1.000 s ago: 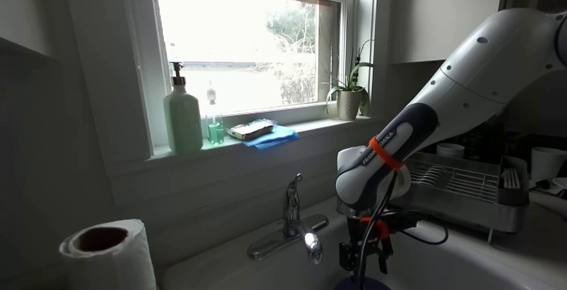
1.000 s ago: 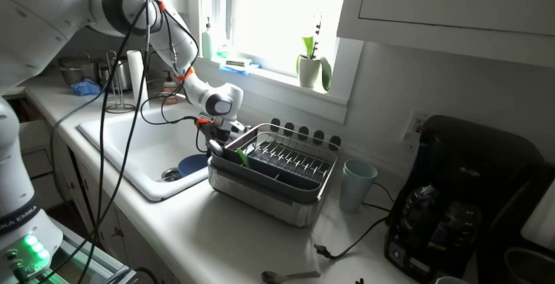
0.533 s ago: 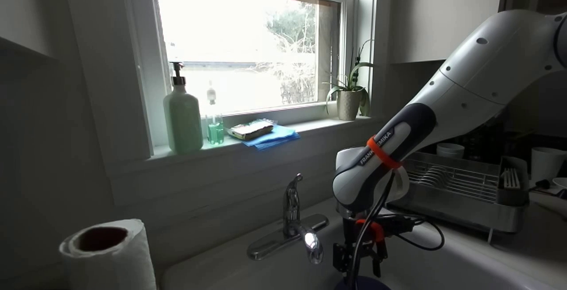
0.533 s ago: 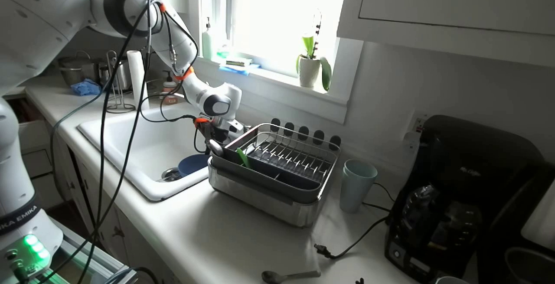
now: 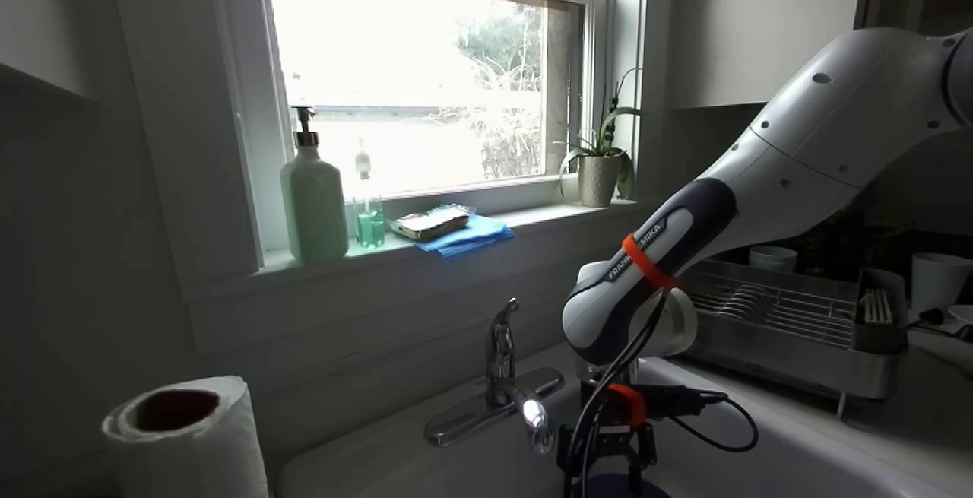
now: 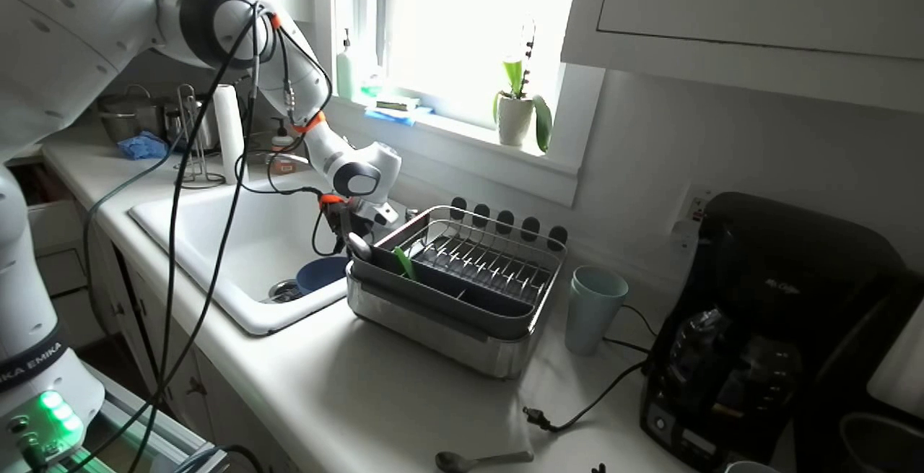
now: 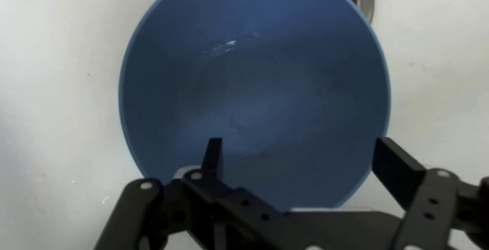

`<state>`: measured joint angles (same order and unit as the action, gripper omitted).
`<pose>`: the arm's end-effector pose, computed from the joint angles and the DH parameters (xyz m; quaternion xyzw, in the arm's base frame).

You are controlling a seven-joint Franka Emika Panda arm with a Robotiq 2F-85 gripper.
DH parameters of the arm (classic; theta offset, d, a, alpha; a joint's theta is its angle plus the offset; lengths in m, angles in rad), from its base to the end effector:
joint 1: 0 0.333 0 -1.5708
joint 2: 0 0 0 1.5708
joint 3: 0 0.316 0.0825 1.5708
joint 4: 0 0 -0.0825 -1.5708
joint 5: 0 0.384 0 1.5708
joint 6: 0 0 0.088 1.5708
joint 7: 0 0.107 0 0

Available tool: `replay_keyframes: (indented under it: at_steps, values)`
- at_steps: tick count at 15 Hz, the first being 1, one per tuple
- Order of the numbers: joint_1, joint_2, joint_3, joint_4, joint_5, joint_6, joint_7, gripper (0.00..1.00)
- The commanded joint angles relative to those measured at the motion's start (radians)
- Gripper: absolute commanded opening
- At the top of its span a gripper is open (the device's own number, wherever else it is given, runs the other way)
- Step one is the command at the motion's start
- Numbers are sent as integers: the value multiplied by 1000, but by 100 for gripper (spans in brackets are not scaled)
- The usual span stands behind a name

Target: Pick up the silver fork and silver spoon together from the blue bowl and put them in the dish rack, pick up the blue bowl from the sink and put it in the dish rack

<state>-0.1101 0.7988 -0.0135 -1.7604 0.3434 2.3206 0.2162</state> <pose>0.6212 -0.0707 0.0948 -0.9432 0.2927 0.1216 0.0998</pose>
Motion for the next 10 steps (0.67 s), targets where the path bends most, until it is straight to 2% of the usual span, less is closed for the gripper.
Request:
replay_keyframes:
  at_steps: [1,7,9,10]
  values:
    - [-32,49,36,54,54,3,-20,100]
    - [-43,111,69,111,90,3,-37,100]
    - [-42,121,71,123,89,3,-37,74]
    - [-41,114,71,120,88,0,-36,68]
